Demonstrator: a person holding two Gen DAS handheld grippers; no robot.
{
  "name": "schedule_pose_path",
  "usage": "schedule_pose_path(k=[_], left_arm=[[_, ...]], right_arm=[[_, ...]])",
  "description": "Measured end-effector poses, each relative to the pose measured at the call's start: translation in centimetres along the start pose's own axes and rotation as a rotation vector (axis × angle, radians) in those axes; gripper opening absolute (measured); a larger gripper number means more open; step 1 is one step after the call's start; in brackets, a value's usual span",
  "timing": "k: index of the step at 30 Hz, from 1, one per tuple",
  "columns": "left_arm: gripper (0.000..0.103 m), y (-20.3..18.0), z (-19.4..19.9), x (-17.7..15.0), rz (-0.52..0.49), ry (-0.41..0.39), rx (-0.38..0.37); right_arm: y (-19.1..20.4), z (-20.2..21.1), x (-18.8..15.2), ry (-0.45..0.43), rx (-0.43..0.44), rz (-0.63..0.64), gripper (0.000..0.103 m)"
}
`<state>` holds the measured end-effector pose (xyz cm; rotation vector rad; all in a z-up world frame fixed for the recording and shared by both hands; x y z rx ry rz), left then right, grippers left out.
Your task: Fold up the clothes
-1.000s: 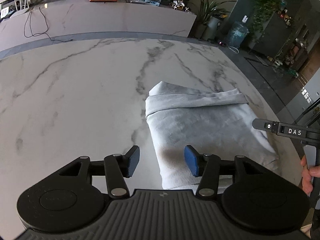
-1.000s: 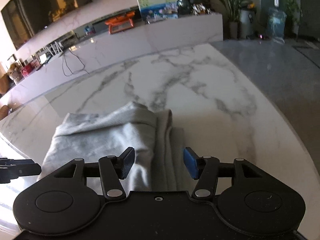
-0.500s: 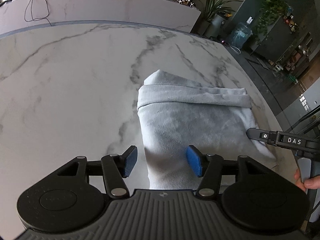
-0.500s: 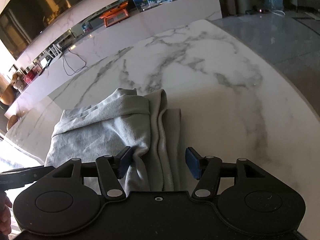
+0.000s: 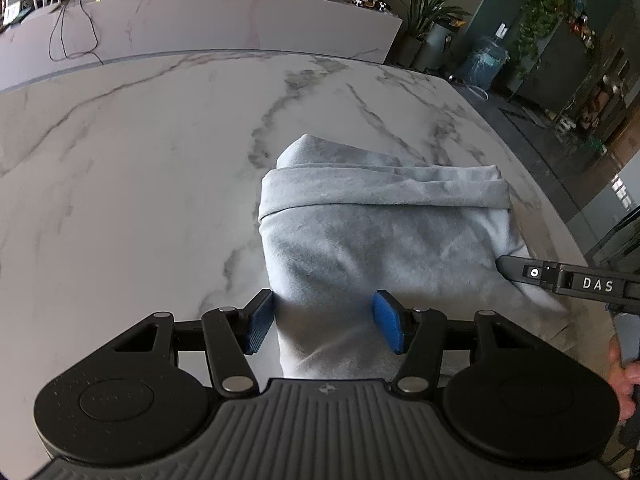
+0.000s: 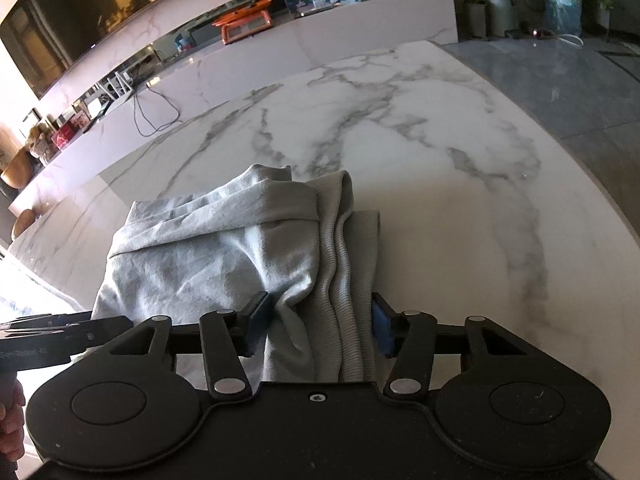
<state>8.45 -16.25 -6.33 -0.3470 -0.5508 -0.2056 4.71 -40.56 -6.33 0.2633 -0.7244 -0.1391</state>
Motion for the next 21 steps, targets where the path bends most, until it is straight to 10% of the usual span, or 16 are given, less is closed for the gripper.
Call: schedule_pose_path(k=[21], left_arm=[[0.016, 0.2, 1.8, 0.2, -0.014, -0.071, 0.016]], right_arm=[[1.6, 0.8, 0.4, -0.064, 0.032, 0.082, 0.024]])
Point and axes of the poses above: each gripper's, at about its wrist camera, not at the fingertips, and z roughly against the way its jaws point, y to its left, x to its top, the point moved 1 cm from there along -z, roughly the way its jaws point, and after that the axes turned 2 degrees about z, right-handed, at the moved point
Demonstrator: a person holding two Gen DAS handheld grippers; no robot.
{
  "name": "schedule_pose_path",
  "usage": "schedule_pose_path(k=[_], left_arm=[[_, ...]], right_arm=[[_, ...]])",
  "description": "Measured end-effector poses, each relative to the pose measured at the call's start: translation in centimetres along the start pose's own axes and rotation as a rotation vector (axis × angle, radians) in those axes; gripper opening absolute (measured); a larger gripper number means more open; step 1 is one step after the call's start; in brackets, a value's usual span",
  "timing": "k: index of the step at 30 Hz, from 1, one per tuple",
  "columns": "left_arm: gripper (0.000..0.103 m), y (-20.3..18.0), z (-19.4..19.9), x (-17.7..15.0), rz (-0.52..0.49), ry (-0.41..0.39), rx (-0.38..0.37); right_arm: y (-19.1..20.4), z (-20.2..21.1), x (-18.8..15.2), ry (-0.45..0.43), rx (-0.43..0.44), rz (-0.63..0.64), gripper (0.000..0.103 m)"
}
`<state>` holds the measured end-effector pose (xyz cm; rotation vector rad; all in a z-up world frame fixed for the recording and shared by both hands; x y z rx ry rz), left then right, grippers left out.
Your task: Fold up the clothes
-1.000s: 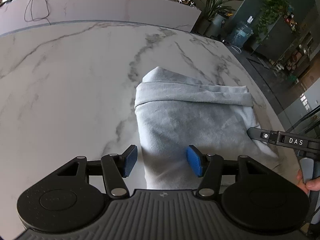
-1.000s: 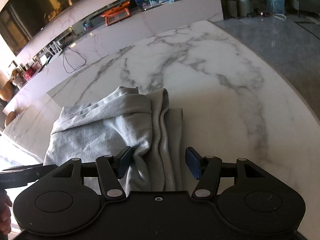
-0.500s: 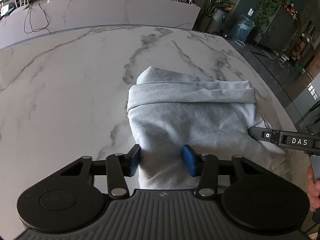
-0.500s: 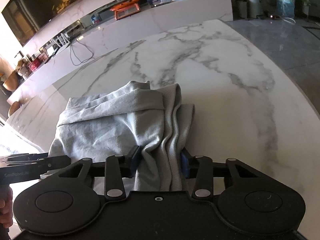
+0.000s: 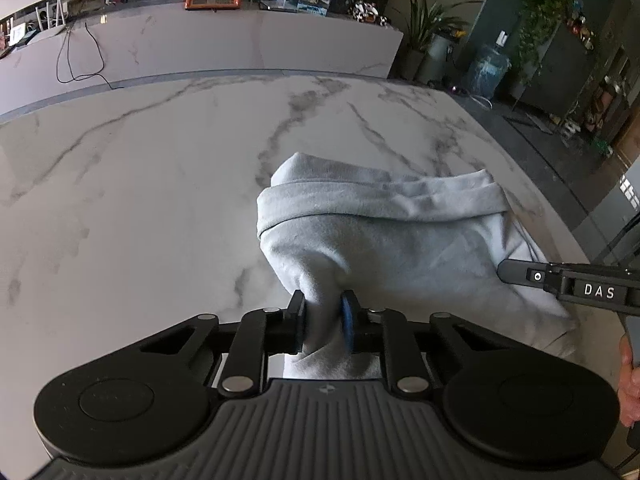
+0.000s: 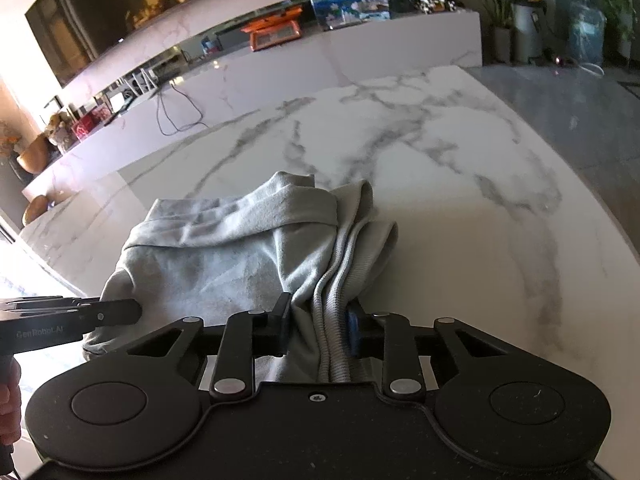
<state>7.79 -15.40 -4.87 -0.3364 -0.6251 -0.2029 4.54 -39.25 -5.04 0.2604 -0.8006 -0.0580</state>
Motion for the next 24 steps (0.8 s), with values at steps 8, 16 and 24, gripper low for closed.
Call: schedule_pose_path(k=[8, 16, 24], left_arm=[[0.015, -0.4, 1.7, 1.2, -0.012, -0.041, -0.011], [0.015, -1.2, 2.8, 3.4, -0.039, -0.069, -0.031], [0.015, -3.3, 1.9, 8.2, -0.056, -0.118, -0.086]], right_arm=[[0.9, 1.2, 0.7, -0.064, 0.008, 0.029, 0.023], [0.7, 2.9, 2.2, -0.121, 0.014, 0.007, 0.023], [-0.4, 3.8, 7.3, -0.163, -0.011, 0.056, 0.023]])
Point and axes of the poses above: each gripper's, at about its wrist camera, not at the fingertips, and z roughly against the way its jaws point, y to its left, x to its top, the point moved 1 cm from there along -z, roughly the way its jaws point, and after that the axes turned 2 degrees about z, right-handed, at the moved point
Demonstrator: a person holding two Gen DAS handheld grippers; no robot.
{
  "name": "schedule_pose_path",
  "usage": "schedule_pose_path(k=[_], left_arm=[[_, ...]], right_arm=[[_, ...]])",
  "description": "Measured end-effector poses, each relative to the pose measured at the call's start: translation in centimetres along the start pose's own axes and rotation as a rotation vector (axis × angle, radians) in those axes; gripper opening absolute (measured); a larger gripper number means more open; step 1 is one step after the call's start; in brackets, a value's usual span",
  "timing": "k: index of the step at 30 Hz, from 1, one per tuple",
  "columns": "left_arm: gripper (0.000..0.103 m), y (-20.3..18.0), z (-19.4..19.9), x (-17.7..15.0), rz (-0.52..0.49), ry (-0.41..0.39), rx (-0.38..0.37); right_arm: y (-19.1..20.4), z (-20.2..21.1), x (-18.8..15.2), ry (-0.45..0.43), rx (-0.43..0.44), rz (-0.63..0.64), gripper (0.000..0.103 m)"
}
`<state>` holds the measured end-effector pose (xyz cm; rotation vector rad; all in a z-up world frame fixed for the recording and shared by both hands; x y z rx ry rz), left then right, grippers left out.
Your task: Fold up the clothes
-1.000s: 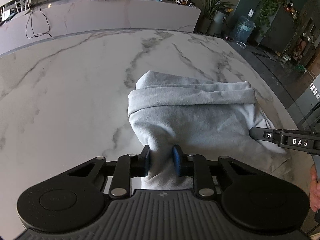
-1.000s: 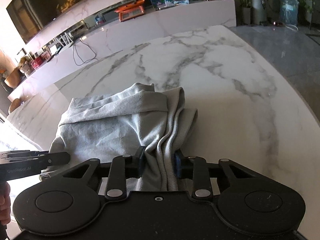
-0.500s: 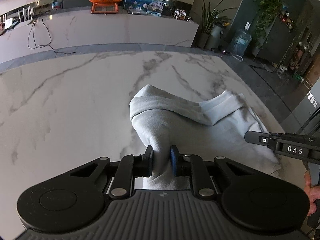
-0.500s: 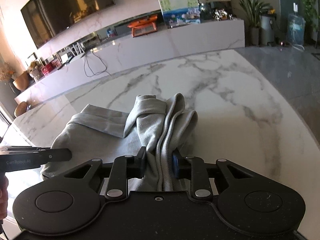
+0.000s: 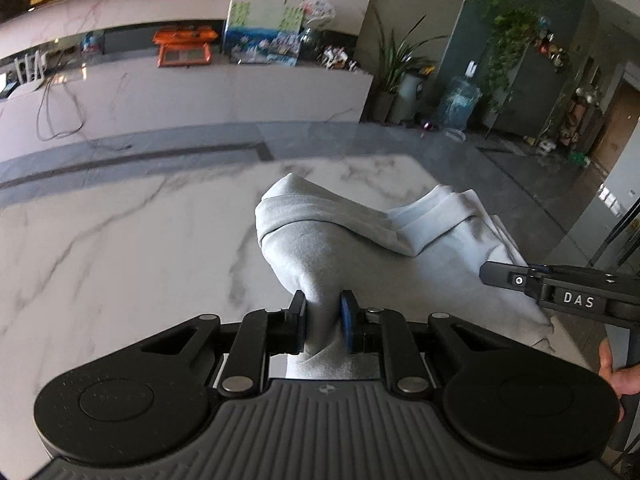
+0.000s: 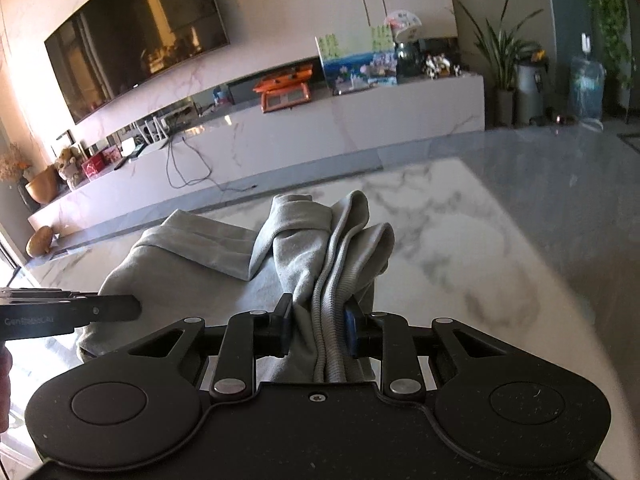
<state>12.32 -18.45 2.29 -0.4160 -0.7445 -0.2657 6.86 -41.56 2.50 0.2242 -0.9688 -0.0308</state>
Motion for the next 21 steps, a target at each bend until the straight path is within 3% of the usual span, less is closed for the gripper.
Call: schedule_pose_path(k=[7, 13, 21], left_arm=[[0.015, -1.7, -5.3, 3.3, -0.014, -0.032, -0.054], [0.015, -2.5, -9.9, 5.1, -0.022, -0.027, -0.061], [0.015, -3.4, -15.9, 6.5, -0.03, -0.044, -0.058]], right_arm=[[-4.3, -3.1, 5.3, -0.006, -0.053, 0.073, 0.023], [-8.6, -7.2, 8.1, 0.011, -0.071, -0.01, 0.022], [-12.5, -12.9, 10.7, 0.001, -0.127, -0.017, 0.022]])
Point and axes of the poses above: each gripper's, at about its wrist camera, not at the fingertips, and z roughly against the way its jaws point, y to its left, x to its top, the point moved 1 cm from there along -z, roughly the way its jaws point, and after that the axes turned 2 degrees about z, right-handed, at the moved point
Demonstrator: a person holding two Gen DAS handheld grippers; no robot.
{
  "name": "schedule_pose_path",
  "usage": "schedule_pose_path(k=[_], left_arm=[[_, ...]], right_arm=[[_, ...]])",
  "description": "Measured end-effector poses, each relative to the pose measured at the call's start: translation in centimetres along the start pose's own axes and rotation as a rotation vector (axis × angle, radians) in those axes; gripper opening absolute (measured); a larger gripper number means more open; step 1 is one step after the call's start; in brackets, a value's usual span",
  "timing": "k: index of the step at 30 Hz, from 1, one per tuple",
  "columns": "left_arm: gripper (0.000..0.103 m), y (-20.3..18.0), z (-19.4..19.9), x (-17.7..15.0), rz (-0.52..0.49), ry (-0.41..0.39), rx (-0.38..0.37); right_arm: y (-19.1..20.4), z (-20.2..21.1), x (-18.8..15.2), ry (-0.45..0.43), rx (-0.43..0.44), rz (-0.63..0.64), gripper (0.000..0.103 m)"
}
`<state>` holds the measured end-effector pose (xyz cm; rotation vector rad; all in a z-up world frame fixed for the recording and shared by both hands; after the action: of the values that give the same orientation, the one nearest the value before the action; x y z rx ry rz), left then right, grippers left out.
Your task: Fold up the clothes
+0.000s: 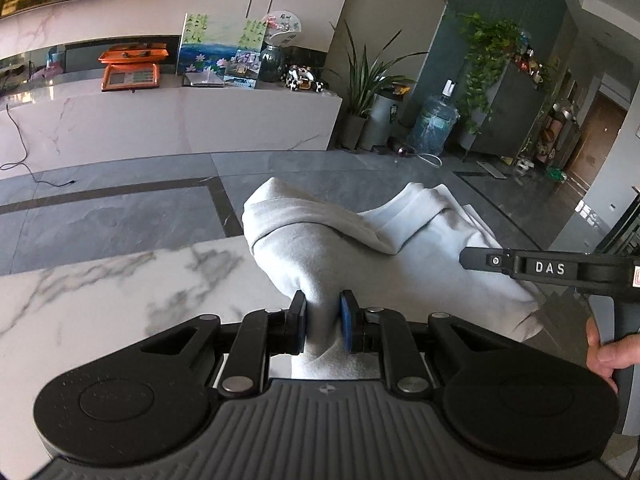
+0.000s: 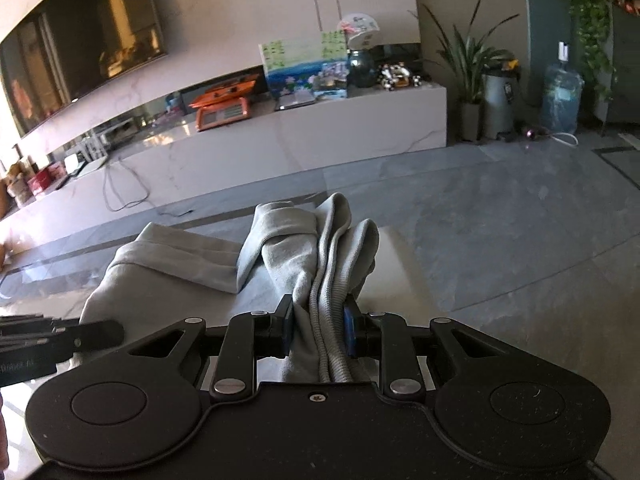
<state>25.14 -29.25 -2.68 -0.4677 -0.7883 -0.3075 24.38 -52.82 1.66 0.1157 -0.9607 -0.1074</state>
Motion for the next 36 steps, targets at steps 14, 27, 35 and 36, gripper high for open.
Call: schedule_pose_path(k=[14, 27, 35, 36], left_arm=[[0.016, 1.1, -3.4, -1.7, -0.015, 0.023, 0.051], [0.048, 0.7, -3.2, -1.5, -0.073, 0.063, 0.135], [0.048, 1.2, 2.4, -0.7, -0.081, 0.059, 0.16], [0.048, 1.2, 3.5, -0.6, -0.076, 0.055, 0.161]], right_arm=[[-2.2, -7.4, -1.2, 0.031, -0.044, 0.016, 0.021], [-0.8, -8.0, -1.5, 0.068, -0.14, 0.054, 0.05], [1.7, -4.2, -0.2, 0.047, -0.13, 0.069, 0.055], [2.3, -3.4, 0.0, 0.043, -0.124, 0.07, 0.056]])
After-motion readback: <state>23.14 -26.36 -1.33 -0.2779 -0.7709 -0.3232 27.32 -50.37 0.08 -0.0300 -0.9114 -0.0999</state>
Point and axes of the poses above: each gripper's, at about its wrist camera, not at the fingertips, and z roughly against the way its jaws point, y to its left, x to its top, the point moved 1 cm from there along -z, roughly the way its jaws point, and after that the axes turned 2 degrees about z, right-handed, at the moved point
